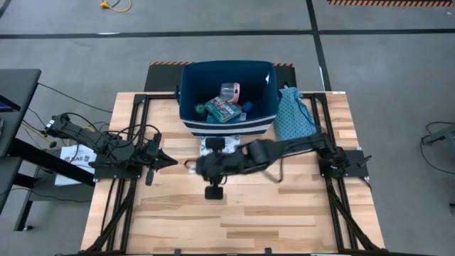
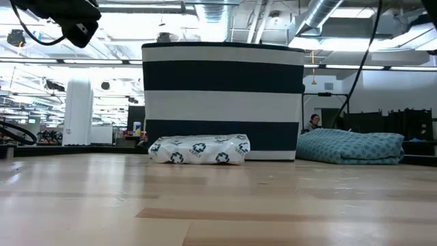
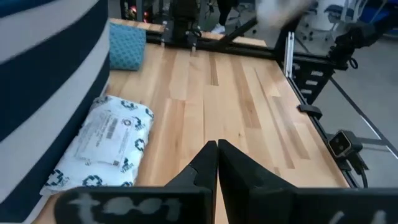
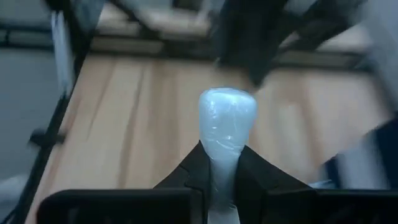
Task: Pick & place medical supplies in basket/bin
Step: Put the white rolled gauze into the blue bin
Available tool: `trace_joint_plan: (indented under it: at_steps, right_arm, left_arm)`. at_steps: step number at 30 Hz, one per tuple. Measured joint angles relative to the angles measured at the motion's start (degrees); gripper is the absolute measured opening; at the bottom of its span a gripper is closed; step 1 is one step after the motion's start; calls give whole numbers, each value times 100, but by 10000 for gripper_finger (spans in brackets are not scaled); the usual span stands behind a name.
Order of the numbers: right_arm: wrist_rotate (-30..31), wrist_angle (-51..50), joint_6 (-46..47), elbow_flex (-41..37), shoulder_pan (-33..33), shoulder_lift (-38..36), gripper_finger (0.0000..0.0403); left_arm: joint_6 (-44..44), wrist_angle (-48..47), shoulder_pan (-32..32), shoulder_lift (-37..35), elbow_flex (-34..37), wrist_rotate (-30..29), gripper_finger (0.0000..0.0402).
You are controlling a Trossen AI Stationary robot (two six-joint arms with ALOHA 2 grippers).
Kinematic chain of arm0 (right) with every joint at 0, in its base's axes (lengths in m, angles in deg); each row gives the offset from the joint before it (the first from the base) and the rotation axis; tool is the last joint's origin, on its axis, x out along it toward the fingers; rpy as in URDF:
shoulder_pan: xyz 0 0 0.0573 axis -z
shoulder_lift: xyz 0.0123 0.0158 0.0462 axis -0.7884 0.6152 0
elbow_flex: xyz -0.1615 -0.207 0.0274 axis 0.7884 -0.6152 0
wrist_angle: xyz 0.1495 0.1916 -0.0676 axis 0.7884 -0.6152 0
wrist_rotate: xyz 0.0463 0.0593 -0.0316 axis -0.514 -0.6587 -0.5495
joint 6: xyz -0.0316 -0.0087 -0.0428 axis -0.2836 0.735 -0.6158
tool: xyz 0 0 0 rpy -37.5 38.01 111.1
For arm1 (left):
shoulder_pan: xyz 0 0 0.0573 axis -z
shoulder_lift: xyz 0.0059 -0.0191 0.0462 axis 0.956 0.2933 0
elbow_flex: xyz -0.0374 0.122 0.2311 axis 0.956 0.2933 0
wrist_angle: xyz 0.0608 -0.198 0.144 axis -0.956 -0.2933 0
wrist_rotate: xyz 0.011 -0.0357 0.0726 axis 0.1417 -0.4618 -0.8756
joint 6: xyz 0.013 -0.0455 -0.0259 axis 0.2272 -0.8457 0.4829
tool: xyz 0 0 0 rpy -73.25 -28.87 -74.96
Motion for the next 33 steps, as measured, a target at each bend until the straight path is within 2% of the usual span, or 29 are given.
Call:
trace_joint_plan:
  at_steps: [9,16,25,30,33]
  right_arm:
    - [1236,998,-671,10,591,-906,38]
    - [1141,1545,-800,10,1528,-985,31]
    - [-551,1573,-595,-46,3053,-568,39]
    - [-1768,1668,-366,-49,3647,66,32]
    - [-1957,1710,-356,-49,3799,502,37]
  left_arm:
    - [0,88,0,0,0,-274,0]
    - [-26,239,1,0,0,-456,0]
    - [-147,252,1,2,0,-853,0]
    - [-146,279,1,0,0,-1170,0]
    - [-146,282,1,0,0,-1374,0]
